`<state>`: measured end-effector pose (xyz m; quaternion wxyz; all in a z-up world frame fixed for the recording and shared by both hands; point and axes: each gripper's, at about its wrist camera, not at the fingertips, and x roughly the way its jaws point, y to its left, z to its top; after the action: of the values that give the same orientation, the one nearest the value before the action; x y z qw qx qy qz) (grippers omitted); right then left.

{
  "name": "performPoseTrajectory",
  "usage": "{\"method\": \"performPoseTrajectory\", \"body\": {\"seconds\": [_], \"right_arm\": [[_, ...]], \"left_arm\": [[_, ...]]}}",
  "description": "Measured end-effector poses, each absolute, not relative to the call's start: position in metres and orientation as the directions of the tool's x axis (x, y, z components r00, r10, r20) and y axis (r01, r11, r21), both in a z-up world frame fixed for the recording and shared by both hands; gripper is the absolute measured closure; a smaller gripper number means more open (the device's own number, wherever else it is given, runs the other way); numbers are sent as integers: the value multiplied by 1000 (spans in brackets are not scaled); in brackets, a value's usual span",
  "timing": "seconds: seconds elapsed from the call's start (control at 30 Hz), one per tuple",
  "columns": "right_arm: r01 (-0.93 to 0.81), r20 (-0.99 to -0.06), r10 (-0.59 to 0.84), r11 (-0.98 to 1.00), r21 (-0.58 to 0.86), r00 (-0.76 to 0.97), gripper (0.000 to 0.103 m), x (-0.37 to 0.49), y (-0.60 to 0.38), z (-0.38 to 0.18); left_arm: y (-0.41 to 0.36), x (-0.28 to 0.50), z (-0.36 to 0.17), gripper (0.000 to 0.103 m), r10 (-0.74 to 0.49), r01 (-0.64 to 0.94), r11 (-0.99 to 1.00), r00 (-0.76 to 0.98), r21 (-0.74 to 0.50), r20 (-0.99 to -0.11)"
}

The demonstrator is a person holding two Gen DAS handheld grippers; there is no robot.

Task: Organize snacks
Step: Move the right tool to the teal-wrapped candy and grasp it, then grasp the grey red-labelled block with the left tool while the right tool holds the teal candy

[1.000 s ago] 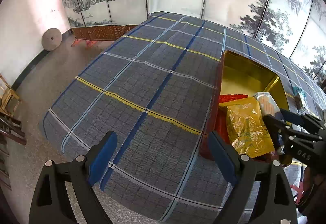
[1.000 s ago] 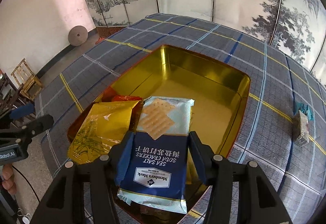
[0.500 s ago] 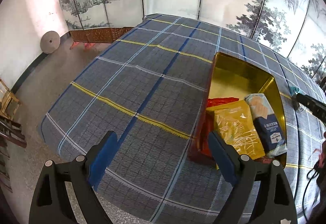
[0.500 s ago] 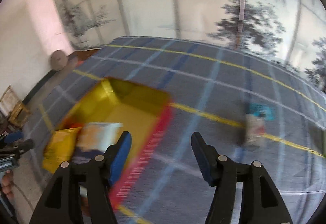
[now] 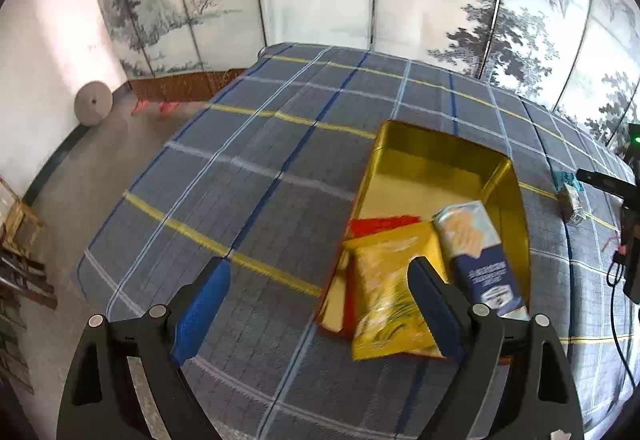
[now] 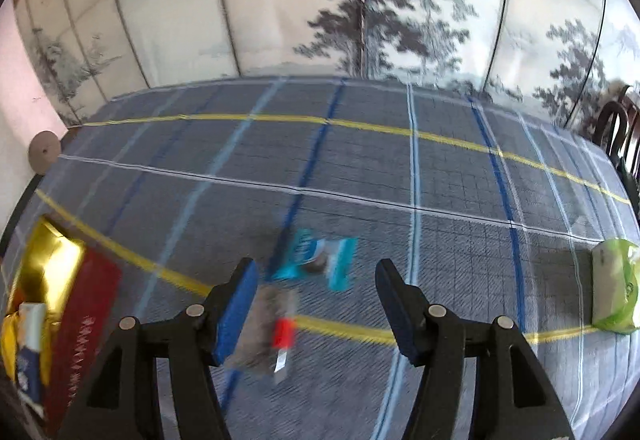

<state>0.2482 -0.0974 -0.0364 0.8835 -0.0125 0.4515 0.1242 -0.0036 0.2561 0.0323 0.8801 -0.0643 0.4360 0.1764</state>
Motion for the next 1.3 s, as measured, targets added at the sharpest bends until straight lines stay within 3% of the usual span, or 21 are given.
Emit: {"method": "performPoseTrajectory", "body": {"seconds": [0.2,0.23,0.27,1.3], "right_arm": [[-249,-818,227,963,105,530,43,270,-92,-54],[-258,-821,232,960,107,522,55,272,-90,-57],[-266,-823,237,958,109,516,60,273,-90,-60],[-287,-765,246,954,83,595,63,196,-164,-51]], "left_arm": [[230,18,38,14,235,-324,945,569,48,-788],[227,21,39,14,233,-318,947,570,50,-788],[223,24,39,14,230,-310,949,572,52,-787],[79,78,31,14,71,-26,997,599,69,-798]]}}
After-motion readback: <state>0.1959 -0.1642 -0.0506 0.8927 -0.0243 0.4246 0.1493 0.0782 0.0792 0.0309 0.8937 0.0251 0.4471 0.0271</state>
